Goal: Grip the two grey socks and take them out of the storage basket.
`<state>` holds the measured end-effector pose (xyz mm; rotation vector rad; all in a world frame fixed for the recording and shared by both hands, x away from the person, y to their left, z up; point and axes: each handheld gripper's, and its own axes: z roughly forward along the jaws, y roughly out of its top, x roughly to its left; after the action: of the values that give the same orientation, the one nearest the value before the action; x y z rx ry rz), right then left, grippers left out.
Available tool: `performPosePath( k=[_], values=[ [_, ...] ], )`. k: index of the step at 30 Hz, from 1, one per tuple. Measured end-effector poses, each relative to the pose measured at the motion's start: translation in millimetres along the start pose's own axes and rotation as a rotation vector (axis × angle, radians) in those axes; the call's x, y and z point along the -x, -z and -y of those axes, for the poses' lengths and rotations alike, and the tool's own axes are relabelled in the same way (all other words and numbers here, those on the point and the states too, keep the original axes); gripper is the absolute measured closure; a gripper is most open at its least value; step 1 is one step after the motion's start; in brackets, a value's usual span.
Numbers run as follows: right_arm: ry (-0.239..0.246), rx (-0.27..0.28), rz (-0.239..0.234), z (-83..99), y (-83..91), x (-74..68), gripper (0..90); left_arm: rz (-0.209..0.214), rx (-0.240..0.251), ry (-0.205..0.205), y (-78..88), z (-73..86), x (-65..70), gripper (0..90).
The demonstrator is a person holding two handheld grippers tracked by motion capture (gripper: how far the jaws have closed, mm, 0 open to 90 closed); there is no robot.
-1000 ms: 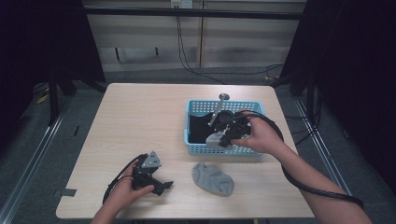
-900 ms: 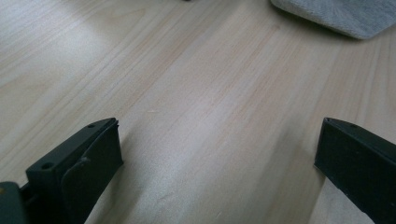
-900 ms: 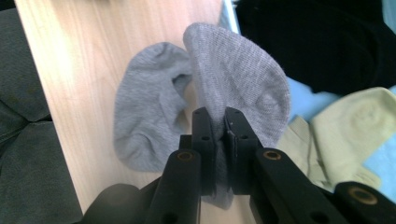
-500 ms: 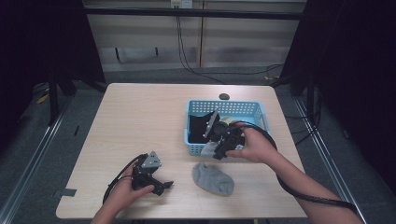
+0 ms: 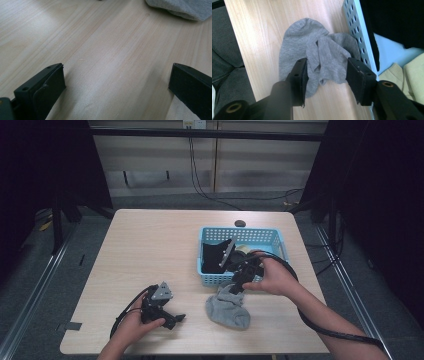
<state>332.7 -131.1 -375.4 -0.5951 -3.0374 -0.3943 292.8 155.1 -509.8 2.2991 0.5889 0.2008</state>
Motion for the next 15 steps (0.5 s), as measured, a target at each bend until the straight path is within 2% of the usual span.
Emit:
performPosePath(
  k=[6,9,15],
  values=[
    [-0.015,0.012,-0.013,5.5,-1.4,-0.2,44.1,-0.001,-0.002,0.000,0.1,-0.1,0.0,0.0],
    [0.001,0.006,-0.012,8.2,-4.1,-1.1,41.0,-0.001,-0.001,0.000,0.1,-0.1,0.1,0.0],
    [-0.008,0.020,-0.015,19.9,-7.0,-4.1,36.6,0.000,0.000,0.000,0.0,0.0,0.0,0.0]
  ],
)
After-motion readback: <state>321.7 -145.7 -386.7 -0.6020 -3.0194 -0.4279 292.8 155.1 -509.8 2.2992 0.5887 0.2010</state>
